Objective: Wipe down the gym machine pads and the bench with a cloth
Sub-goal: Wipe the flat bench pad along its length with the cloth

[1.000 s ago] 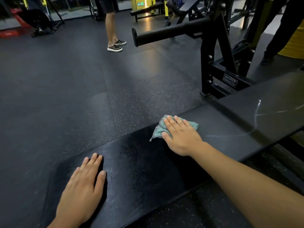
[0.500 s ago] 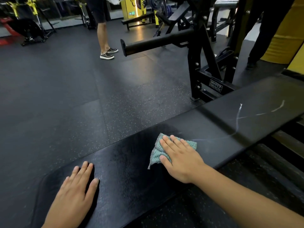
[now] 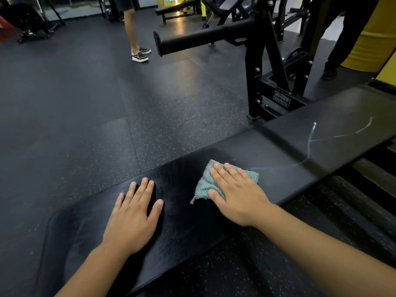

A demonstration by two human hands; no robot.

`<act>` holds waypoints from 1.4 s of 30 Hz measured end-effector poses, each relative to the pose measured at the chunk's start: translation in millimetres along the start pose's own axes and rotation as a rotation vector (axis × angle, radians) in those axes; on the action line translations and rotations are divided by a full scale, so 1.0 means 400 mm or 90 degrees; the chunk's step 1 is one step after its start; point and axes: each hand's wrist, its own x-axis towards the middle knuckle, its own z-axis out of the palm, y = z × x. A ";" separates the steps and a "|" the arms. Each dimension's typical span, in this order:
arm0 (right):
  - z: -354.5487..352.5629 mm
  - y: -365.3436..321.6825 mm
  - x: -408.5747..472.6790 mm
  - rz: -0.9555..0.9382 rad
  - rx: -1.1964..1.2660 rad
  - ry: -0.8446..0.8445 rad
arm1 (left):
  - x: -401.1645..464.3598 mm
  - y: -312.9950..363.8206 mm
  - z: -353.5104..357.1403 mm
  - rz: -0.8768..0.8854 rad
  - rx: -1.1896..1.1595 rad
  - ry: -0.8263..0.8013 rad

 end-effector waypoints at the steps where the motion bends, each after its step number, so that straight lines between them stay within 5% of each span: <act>1: 0.003 0.004 -0.025 -0.001 -0.003 -0.006 | -0.001 0.001 0.004 0.001 0.000 -0.002; 13: -0.018 -0.010 0.175 0.017 -0.007 0.018 | 0.106 0.156 0.030 0.035 -0.021 -0.016; 26: -0.019 0.056 -0.108 0.069 -0.017 0.007 | 0.162 0.262 0.038 0.102 -0.035 -0.020; 42: -0.050 0.068 0.258 0.072 0.006 0.039 | 0.164 0.252 0.062 0.113 -0.037 0.039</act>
